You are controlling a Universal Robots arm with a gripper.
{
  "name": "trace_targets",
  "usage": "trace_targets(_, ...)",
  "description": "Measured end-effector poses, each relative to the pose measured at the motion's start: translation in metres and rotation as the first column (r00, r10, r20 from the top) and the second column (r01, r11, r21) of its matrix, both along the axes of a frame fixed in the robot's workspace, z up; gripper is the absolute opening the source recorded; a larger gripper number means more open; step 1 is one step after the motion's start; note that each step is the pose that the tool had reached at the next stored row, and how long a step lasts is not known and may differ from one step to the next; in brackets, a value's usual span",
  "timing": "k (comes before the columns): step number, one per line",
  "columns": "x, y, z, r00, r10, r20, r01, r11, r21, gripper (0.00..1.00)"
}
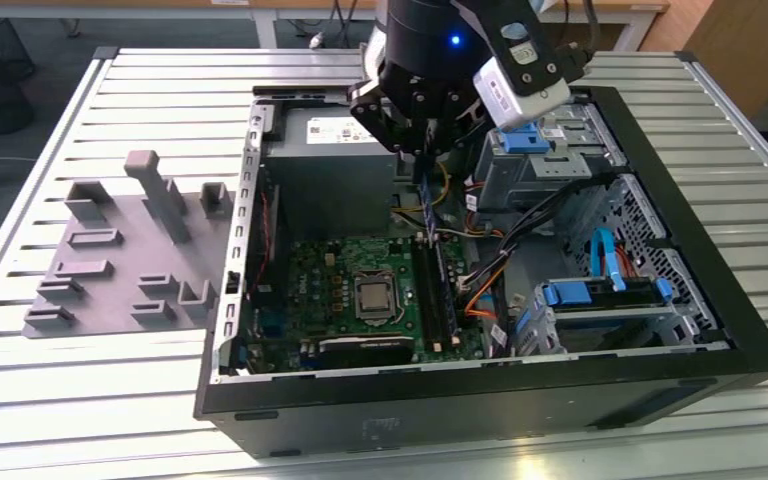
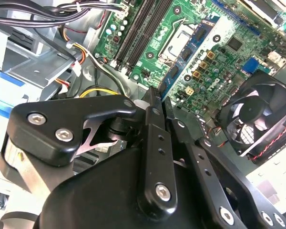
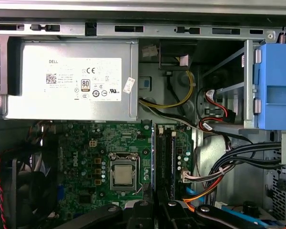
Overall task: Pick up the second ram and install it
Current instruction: 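Insert the second ram into the second slot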
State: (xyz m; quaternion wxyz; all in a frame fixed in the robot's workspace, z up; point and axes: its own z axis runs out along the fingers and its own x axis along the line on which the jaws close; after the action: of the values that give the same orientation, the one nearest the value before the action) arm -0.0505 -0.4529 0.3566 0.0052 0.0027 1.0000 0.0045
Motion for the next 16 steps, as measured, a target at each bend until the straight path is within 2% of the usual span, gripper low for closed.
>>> trace_targets(10, 0.000, 0.0000, -0.0011, 1.0000, 0.000, 0.0001, 0.000, 1.0000, 0.0003, 0.14)
trace_targets(16, 0.000, 0.0000, -0.0106, 1.0000, 0.001, -0.0011, -0.001, 1.0000, 0.0001, 0.14)
